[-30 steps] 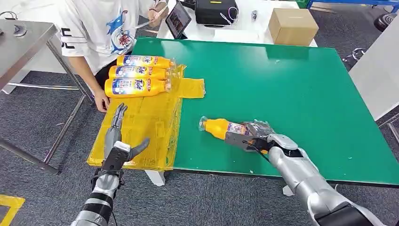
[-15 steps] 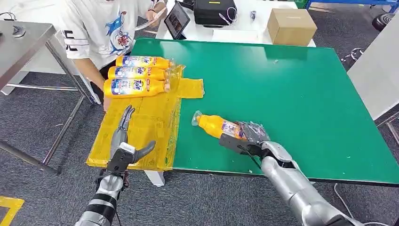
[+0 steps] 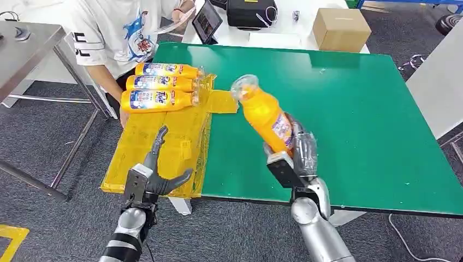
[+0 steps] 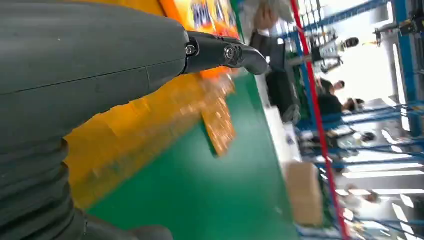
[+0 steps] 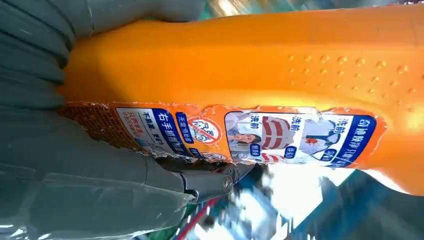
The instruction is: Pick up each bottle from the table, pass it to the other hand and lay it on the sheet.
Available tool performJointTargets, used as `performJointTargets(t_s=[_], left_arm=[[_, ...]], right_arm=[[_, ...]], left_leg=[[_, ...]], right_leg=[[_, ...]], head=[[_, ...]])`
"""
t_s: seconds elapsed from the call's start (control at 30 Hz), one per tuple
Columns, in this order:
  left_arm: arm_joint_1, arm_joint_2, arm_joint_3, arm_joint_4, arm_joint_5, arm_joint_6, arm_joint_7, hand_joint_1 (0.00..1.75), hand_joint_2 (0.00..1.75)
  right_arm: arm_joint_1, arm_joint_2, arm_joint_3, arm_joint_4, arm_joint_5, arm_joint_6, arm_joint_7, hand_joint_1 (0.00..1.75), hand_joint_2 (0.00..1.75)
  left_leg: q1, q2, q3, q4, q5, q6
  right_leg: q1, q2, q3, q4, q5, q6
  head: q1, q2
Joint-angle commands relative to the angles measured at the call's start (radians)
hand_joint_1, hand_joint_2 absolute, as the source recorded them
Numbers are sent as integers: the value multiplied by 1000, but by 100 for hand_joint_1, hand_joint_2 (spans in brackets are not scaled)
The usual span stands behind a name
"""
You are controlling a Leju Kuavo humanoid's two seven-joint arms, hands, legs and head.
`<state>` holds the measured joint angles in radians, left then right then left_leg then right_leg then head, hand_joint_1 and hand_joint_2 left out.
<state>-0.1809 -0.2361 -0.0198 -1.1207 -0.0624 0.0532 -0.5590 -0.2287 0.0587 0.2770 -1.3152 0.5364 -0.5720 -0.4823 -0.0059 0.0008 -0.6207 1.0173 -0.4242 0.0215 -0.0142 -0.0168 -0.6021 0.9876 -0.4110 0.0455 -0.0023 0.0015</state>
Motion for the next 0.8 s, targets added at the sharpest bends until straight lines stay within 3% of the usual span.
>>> performJointTargets(t_s=[0.03,0.2,0.37,0.5,0.6,0.8], left_arm=[[-12,24,-143,-45,139,-94,59,0,175],[-25,39,-145,-21,146,-96,54,0,175],[-40,72,-167,23,300,-300,114,0,175],[-42,81,-181,39,329,-348,116,0,175],[-47,90,-210,59,361,-399,127,0,175],[-78,93,-250,161,413,-454,139,0,175]], right_arm=[[80,73,-140,-130,-43,-100,-109,175,175],[72,74,-151,-86,-50,-89,-128,175,175],[75,80,-115,-1,-33,-42,-169,175,175],[82,93,-97,41,-37,-14,-185,175,175],[96,136,-27,141,-29,42,-216,175,175],[67,187,246,327,-21,-35,-216,175,175]], left_leg=[[1,-2,2,0,-1,-2],[0,0,2,-1,-1,-2],[1,1,3,-1,-1,-1],[1,2,6,-2,-1,-2],[2,3,7,-2,-2,-2],[2,6,8,-3,-2,-3]], right_leg=[[1,0,3,0,-1,-2],[1,1,3,-1,0,-2],[1,2,3,-2,0,-1],[1,3,6,-2,0,-2],[2,4,7,-3,0,-2],[2,6,6,-3,0,-3]], head=[[0,0],[0,0],[0,0],[0,0],[-1,0],[0,0]])
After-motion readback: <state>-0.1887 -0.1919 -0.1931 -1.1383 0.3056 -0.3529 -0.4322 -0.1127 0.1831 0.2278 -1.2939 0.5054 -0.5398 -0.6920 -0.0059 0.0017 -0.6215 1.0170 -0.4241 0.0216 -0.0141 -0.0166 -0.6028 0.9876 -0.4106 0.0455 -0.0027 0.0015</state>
